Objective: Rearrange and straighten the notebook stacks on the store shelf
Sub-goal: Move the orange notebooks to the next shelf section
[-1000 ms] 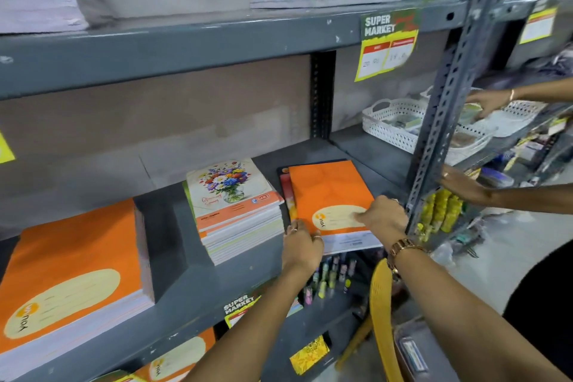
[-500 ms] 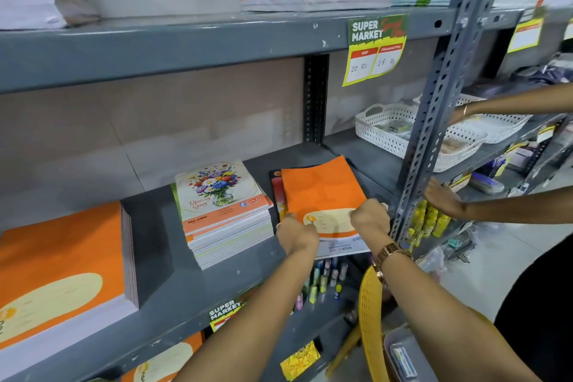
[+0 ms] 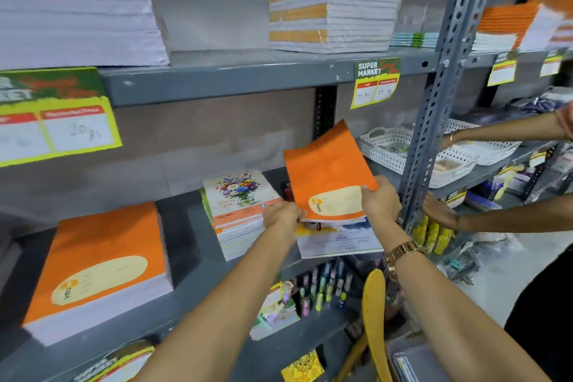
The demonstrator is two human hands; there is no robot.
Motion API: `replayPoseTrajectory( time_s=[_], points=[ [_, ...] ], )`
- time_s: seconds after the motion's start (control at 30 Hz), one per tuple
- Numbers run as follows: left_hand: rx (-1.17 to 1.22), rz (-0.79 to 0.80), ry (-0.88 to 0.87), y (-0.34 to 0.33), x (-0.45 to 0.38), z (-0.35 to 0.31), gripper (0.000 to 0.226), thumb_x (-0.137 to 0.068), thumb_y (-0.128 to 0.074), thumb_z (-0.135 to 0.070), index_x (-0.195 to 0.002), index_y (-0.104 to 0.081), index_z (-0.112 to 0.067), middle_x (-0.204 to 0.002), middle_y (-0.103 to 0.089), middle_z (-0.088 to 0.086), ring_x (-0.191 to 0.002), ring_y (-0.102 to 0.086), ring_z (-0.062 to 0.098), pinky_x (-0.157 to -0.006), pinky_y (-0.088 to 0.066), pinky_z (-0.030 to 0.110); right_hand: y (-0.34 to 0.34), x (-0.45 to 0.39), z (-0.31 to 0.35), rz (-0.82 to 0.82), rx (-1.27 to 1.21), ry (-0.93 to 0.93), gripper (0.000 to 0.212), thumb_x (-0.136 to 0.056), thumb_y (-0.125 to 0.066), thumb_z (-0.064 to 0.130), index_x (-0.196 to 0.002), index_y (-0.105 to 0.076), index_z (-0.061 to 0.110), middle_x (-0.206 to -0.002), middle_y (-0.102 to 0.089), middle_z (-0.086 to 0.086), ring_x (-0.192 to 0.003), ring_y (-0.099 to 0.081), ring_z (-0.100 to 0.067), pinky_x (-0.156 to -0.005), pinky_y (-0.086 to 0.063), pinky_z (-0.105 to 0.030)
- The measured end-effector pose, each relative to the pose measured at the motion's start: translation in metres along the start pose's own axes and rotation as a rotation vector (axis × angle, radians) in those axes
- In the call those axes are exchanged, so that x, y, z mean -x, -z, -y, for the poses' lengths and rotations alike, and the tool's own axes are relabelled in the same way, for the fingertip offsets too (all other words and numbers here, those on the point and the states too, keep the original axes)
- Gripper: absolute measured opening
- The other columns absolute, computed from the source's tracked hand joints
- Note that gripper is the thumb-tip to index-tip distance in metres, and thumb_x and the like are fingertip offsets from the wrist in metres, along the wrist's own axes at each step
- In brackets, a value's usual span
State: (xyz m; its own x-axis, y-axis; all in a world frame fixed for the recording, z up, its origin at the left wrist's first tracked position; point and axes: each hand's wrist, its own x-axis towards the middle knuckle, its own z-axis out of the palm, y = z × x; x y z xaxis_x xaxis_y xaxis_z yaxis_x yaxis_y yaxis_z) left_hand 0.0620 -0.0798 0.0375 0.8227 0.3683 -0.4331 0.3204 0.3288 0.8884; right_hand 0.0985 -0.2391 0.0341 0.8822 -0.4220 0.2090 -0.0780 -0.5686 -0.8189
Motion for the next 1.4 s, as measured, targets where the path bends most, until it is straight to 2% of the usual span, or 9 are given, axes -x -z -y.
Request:
replayPoseTrajectory(
  time_s=[0.13,0.5,0.67,0.83,0.9,1.03,1.1,1.2,1.4],
  points=[
    [0.019,0.026,-0.045,0.042,0.012,-0.015,0.035,-0.08,-0.043,0.017,-0.061,-0.053,-0.011,-0.062,-0.055,0.006,-0.059,-0.05,0.019,-0.055,-0.043,0.025,-0.012,0.027,0.028,0.048,-0.066,0.033,0.012,-0.095,-0.049,0.019,-0.096,-0.055,0.009,-0.09,-0.061,-0.01,-0.085,-0.057,-0.034,-0.066,-0.036,-0.033],
    [-0.004,-0.249,-0.186,0.212,0.024,-0.037,0.035,-0.079,-0.043,0.013,-0.057,-0.05,-0.013,-0.067,-0.053,0.007,-0.067,-0.048,0.022,-0.062,-0.039,0.031,-0.104,0.136,0.108,0.422,-0.279,0.069,0.02,-0.091,-0.054,0.007,-0.109,-0.062,0.003,-0.092,-0.06,-0.009,-0.083,-0.052,-0.022,-0.075,-0.045,-0.035],
    [0.033,-0.312,-0.224,0.287,0.032,-0.043,0.032,-0.082,-0.044,0.008,-0.061,-0.056,-0.014,-0.054,-0.053,0.001,-0.055,-0.042,0.015,-0.054,-0.034,0.025,-0.139,0.183,0.143,0.714,-0.367,-0.012,0.022,-0.094,-0.044,-0.001,-0.109,-0.059,0.006,-0.097,-0.056,-0.01,-0.089,-0.052,-0.023,-0.068,-0.045,-0.026],
    [0.028,-0.366,-0.215,0.337,0.042,-0.048,0.024,-0.087,-0.046,0.005,-0.078,-0.061,-0.011,-0.031,-0.054,-0.007,-0.047,-0.049,0.012,-0.045,-0.039,0.021,-0.172,0.211,0.161,0.906,-0.417,-0.117,0.023,-0.093,-0.04,-0.008,-0.106,-0.056,0.002,-0.107,-0.058,-0.015,-0.116,-0.054,-0.038,-0.093,-0.047,-0.045],
    [0.001,-0.406,-0.208,0.349,0.04,-0.045,0.026,-0.085,-0.044,0.008,-0.087,-0.065,-0.007,-0.043,-0.06,-0.001,-0.05,-0.053,0.015,-0.046,-0.046,0.019,-0.186,0.218,0.162,0.906,-0.388,-0.078,0.02,-0.09,-0.043,-0.01,-0.086,-0.057,0.004,-0.101,-0.06,-0.018,-0.108,-0.058,-0.037,-0.088,-0.049,-0.044],
    [-0.111,-0.512,-0.213,0.368,0.029,-0.032,0.029,-0.082,-0.05,0.013,-0.105,-0.065,0.004,-0.094,-0.066,0.018,-0.083,-0.061,0.03,-0.084,-0.053,0.04,-0.21,0.228,0.155,0.821,-0.148,0.065,0.009,-0.084,-0.06,0.0,-0.076,-0.062,0.003,-0.089,-0.067,-0.014,-0.08,-0.061,-0.027,-0.065,-0.047,-0.029],
    [-0.197,-0.568,-0.219,0.373,0.025,-0.026,0.031,-0.081,-0.054,0.012,-0.107,-0.068,0.001,-0.1,-0.068,0.021,-0.085,-0.063,0.029,-0.077,-0.054,0.033,-0.215,0.233,0.152,0.77,-0.038,0.116,0.012,-0.083,-0.066,0.009,-0.075,-0.058,0.004,-0.087,-0.066,-0.014,-0.073,-0.064,-0.027,-0.059,-0.048,-0.028],
    [-0.328,-0.625,-0.272,0.37,0.028,-0.027,0.027,-0.081,-0.055,0.008,-0.104,-0.068,0.001,-0.102,-0.068,0.02,-0.086,-0.063,0.028,-0.067,-0.05,0.027,-0.214,0.237,0.156,0.716,0.081,0.195,0.02,-0.081,-0.07,0.018,-0.074,-0.054,0.009,-0.087,-0.064,-0.013,-0.08,-0.066,-0.03,-0.065,-0.054,-0.033],
    [-0.747,-0.683,-0.214,0.35,0.024,-0.029,0.029,-0.081,-0.059,-0.012,-0.109,-0.066,-0.01,-0.12,-0.062,0.014,-0.107,-0.06,0.033,-0.095,-0.044,0.038,-0.202,0.232,0.158,0.641,0.268,0.312,0.028,-0.081,-0.07,0.021,-0.101,-0.061,0.005,-0.11,-0.064,-0.014,-0.099,-0.063,-0.03,-0.066,-0.045,-0.028]
  ],
)
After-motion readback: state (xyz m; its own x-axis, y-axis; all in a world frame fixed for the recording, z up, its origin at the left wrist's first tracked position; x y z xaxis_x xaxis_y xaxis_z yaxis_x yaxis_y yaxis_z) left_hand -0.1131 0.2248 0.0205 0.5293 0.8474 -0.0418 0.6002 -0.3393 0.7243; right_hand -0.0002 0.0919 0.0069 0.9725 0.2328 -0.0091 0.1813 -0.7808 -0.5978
